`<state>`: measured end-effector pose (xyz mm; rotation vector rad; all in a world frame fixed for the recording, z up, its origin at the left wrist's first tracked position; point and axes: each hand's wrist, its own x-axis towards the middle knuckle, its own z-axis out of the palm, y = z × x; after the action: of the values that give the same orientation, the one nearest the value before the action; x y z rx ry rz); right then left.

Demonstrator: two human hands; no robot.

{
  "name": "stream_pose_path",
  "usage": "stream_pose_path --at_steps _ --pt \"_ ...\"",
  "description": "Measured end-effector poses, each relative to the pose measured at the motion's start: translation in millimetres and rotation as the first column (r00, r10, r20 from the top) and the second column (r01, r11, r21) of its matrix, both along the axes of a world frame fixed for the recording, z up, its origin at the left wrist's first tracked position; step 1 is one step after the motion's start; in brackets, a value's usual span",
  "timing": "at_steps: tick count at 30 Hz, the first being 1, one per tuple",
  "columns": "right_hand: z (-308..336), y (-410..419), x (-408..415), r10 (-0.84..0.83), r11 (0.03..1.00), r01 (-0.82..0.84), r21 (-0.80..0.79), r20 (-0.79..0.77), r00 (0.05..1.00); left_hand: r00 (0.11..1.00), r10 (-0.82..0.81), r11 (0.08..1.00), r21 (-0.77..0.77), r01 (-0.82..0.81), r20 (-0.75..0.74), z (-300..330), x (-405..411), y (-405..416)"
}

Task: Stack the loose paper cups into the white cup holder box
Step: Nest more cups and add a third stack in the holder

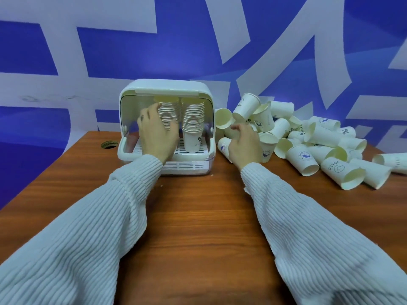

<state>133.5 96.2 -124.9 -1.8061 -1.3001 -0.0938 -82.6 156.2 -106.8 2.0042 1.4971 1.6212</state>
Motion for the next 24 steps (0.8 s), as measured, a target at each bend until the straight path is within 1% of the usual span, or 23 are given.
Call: stream_pose_path --at_steps 1,3,4,5,6,8,9,10,11,12,13,14,15,16,17,18,19,20,21,23,24 --pt "-5.5 -0.7 9.3 0.034 0.991 -0.02 -0.13 0.105 0.994 1.0 -0.001 0.997 0.083 0.001 -0.003 -4.6 3.0 -10.1" --pt "-17.3 -1.5 22.6 0.143 0.921 -0.024 -0.389 0.279 0.95 0.998 -0.036 0.975 0.219 0.045 -0.043 -15.5 11.5 -29.4" --pt "-22.4 -1.9 28.2 0.178 0.887 -0.008 -0.462 0.326 0.928 0.994 -0.086 0.961 0.259 0.1 -0.062 -21.2 16.6 -38.3" --pt "-25.5 -3.4 32.6 0.184 0.876 0.016 -0.481 0.365 0.913 0.985 -0.158 0.949 0.265 0.172 -0.072 -26.1 22.5 -48.6" --pt "-26.3 -5.8 36.3 0.165 0.893 0.044 -0.448 0.416 0.895 0.969 -0.237 0.937 0.246 0.248 -0.076 -30.5 28.5 -59.9" --pt "-21.9 -14.7 42.8 0.052 0.956 0.102 -0.275 0.502 0.863 0.929 -0.357 0.911 0.183 0.37 -0.101 -40.2 40.0 -77.9" --pt "-19.6 -20.7 47.1 -0.017 0.98 0.109 -0.164 0.479 0.878 0.909 -0.398 0.896 0.158 0.414 -0.126 -45.1 45.4 -84.7" --pt "-17.2 -27.2 50.8 -0.058 0.994 0.089 -0.061 0.393 0.918 0.891 -0.425 0.885 0.132 0.446 -0.16 -49.2 51.3 -90.5" --pt "-14.2 -35.1 52.6 -0.046 0.999 0.045 0.009 0.263 0.964 0.876 -0.436 0.881 0.099 0.462 -0.208 -53.2 57.6 -92.9" --pt "-12.4 -43.6 52.8 0.015 0.998 -0.021 0.054 0.119 0.993 0.857 -0.435 0.883 0.053 0.466 -0.275 -56.5 64.5 -94.5" --pt "-11.3 -52.6 51.1 0.098 0.993 -0.098 0.07 0.004 0.995 0.834 -0.432 0.889 -0.006 0.458 -0.345 -58.9 72.2 -95.2" --pt "-11.1 -61.7 48.7 0.185 0.981 -0.181 0.066 -0.061 0.981 0.808 -0.44 0.891 -0.076 0.448 -0.392 -60.9 80.2 -95.5" --pt "-13.0 -70.2 46.4 0.261 0.965 -0.258 0.041 -0.097 0.961 0.79 -0.466 0.883 -0.145 0.447 -0.399 -62.1 88.1 -96.4" --pt "-15.8 -76.9 44.6 0.319 0.947 -0.321 0.009 -0.124 0.94 0.787 -0.499 0.867 -0.202 0.456 -0.363 -64.0 95.1 -97.1" --pt "-19.5 -81.1 44.8 0.344 0.937 -0.35 -0.011 -0.162 0.925 0.798 -0.52 0.853 -0.237 0.465 -0.305 -67.4 101.1 -97.2" --pt "-24.2 -83.1 47.3 0.337 0.939 -0.345 -0.007 -0.197 0.921 0.814 -0.524 0.847 -0.251 0.468 -0.25 -71.0 105.2 -97.5" --pt "-28.3 -84.7 49.8 0.3 0.953 -0.304 0.018 -0.225 0.927 0.83 -0.518 0.848 -0.255 0.465 -0.208 -74.1 107.3 -98.4" --pt "-32.0 -84.0 55.2 0.231 0.973 -0.227 0.045 -0.228 0.946 0.84 -0.511 0.849 -0.258 0.461 -0.181 -75.7 107.7 -99.0" --pt "-34.0 -82.4 61.0 0.143 0.989 -0.133 0.062 -0.19 0.971 0.846 -0.507 0.85 -0.259 0.458 -0.167 -77.3 107.6 -98.6" --pt "-34.4 -75.1 72.6 -0.015 1.0 0.015 0.027 -0.028 0.999 0.851 -0.492 0.861 -0.246 0.444 -0.186 -78.7 106.5 -97.1" --pt "-33.3 -69.2 78.7 -0.04 0.999 0.041 -0.025 0.054 0.998 0.848 -0.488 0.866 -0.239 0.44 -0.207 -78.4 105.9 -96.3"
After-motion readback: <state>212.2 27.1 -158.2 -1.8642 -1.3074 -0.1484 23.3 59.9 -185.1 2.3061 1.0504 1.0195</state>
